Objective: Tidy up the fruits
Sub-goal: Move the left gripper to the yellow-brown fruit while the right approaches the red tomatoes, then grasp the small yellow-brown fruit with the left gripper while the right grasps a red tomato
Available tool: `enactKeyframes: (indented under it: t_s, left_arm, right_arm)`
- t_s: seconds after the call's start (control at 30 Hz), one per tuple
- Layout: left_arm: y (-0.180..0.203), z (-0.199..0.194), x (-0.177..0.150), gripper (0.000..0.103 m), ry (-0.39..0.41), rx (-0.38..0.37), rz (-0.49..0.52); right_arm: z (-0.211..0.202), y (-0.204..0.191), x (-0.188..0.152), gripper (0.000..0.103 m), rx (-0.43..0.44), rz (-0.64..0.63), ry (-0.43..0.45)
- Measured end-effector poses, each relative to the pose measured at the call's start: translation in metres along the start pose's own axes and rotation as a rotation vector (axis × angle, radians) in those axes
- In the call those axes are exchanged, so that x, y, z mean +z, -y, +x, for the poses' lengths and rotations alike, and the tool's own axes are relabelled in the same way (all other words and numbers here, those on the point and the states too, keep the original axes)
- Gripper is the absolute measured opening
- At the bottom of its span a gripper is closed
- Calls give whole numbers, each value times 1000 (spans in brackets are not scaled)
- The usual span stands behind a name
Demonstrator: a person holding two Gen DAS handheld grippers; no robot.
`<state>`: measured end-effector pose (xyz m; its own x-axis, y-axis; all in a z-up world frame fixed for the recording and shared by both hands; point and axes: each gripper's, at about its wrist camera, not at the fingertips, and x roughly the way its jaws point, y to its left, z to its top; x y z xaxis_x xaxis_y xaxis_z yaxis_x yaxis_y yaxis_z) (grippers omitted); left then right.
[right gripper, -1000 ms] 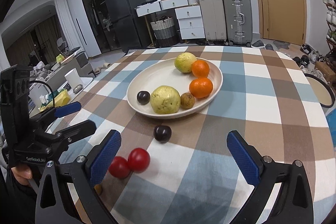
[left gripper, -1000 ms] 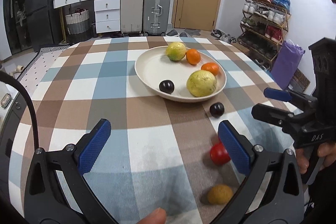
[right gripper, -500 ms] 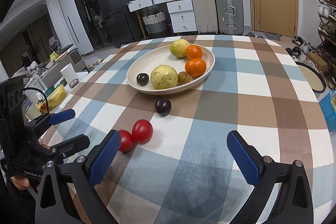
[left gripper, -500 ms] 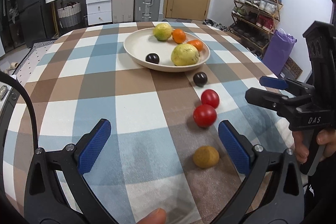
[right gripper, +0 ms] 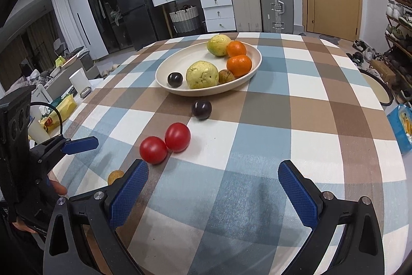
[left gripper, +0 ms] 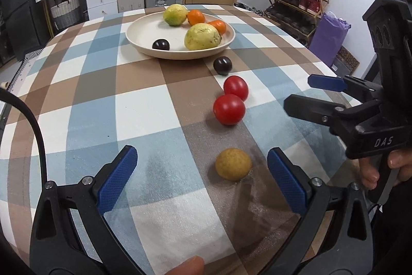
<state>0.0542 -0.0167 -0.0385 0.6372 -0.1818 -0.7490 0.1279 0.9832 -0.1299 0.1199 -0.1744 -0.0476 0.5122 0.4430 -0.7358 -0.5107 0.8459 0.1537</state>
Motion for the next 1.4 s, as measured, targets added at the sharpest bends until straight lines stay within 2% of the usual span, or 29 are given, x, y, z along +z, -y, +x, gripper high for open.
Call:
enactKeyframes:
  t_s: [0.07,0.27,0.3,0.37,0.43,0.5,0.57,0.77,0.83,0.97,1.23,1.4]
  left_arm:
    - [1,1,0,96,-7,-17,10]
    - [8,8,-3,66,-57,-30,58]
    - [9,7,-4,65,-54,-27,59]
    - [9,6,-4,49,-49,-61,63]
    - [8,6,-4,44,-47,-84,62]
    - [6,4,-4,31,-41,-118,58]
    - [6,2,-4,26,-31,-137,57]
    - [2,-6,-3,26,-7,-126,54]
    - [-3,-10,-2,26,6,-118,45]
    - [-18,-21,1,26,47,-101,15]
    - [-49,-35,5,26,93,-86,-65]
    - [-54,-35,5,26,96,-77,-76]
  right_arm:
    - [2,-4,-1,103,-5,-8,-8]
    - [7,-13,-4,103,-30,-42,-39]
    - [8,-14,-4,103,-34,-42,-45]
    - [10,-14,-3,103,-41,-35,-53]
    - [12,-15,-2,103,-61,-31,-60]
    - [13,-15,0,103,-71,-19,-50]
    - [16,-16,2,103,-60,-6,-69]
    - [22,-28,5,102,-39,-13,-83]
    - [25,-32,5,99,-30,-13,-88]
    - [30,-37,6,83,-12,1,-85]
    - [43,-51,9,73,12,15,-109]
    - [47,-59,9,59,11,8,-111]
